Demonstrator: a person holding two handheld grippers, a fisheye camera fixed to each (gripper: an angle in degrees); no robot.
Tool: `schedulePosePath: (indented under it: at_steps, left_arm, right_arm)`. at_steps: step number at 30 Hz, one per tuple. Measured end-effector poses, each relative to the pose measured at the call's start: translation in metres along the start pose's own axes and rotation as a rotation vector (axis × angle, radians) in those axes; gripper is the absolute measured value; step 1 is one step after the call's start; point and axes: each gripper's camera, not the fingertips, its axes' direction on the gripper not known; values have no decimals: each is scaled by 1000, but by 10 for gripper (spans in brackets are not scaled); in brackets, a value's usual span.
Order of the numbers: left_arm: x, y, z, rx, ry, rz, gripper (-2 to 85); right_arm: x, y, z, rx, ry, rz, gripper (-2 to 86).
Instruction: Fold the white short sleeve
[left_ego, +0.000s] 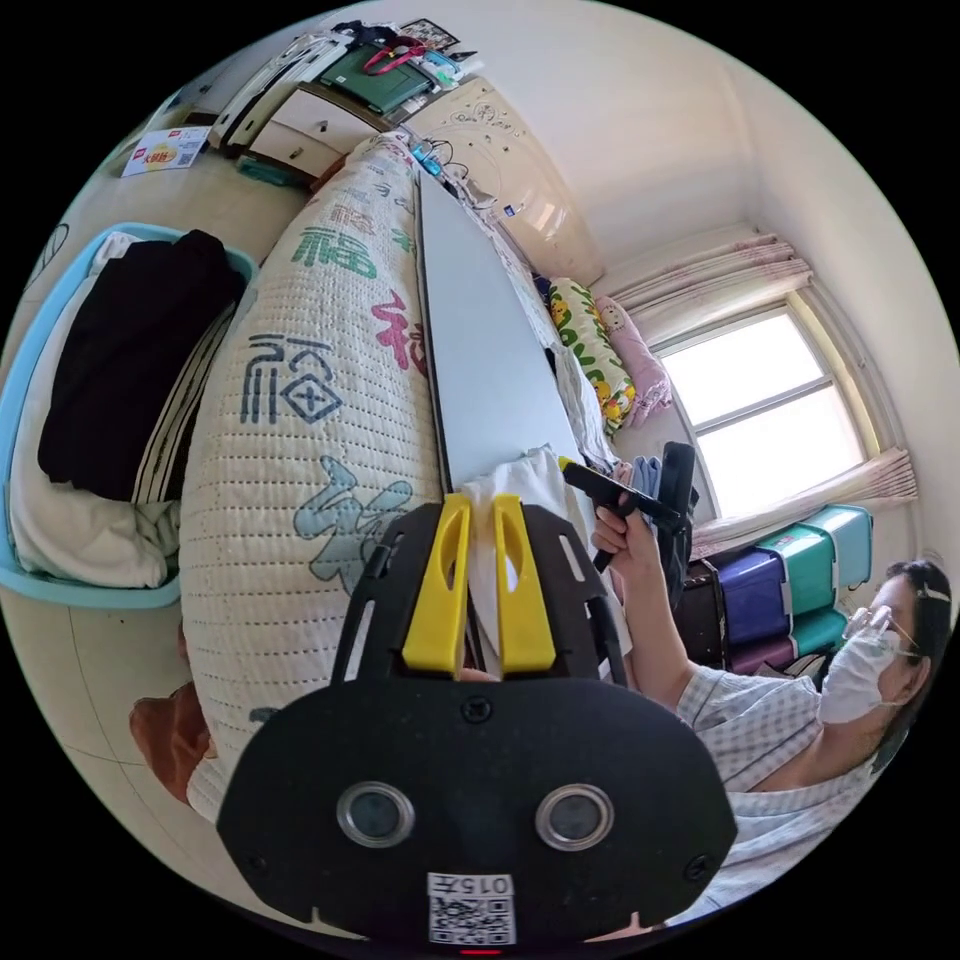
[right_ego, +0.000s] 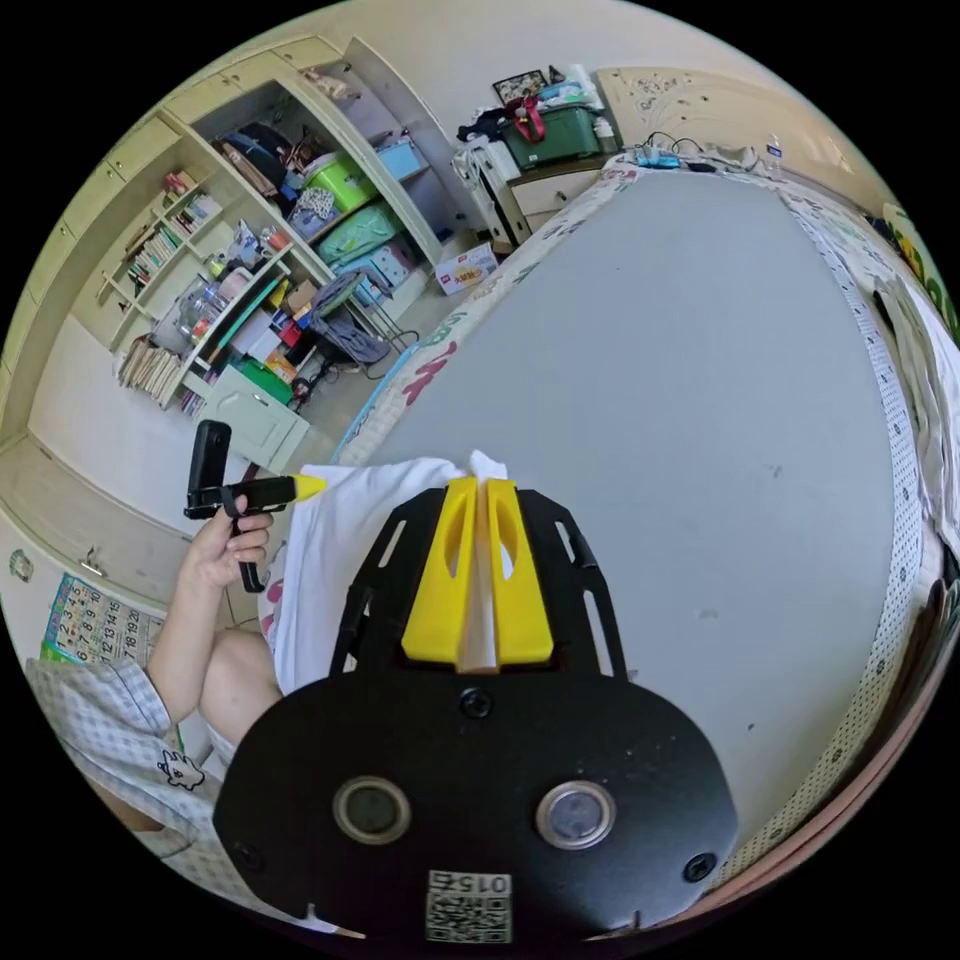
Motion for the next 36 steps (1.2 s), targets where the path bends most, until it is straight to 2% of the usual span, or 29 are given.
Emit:
schedulePosePath:
  at_steps: [5,13,17,24,29,36]
  left_arm:
    - [2,14,3,-5,-8,52,20]
    - [19,46,13,92,66,147,12]
    - [29,62,27,105,79,207,11]
    - [50,91,59,115,54,302,9]
    - [54,100,87,86,96,297,9]
    - [83,128,111,50,38,362,9]
  right_arm:
    - [23,37,-8,143,-104,43,5]
    - [63,130,-34,331,-197,110,2]
    - [82,172,-39,351,-227,107,2]
    - [99,244,-40,360,-149,36,2]
    - [128,289,-34,409,-178,62,2]
    - [163,351,-25,455,-182,66,2]
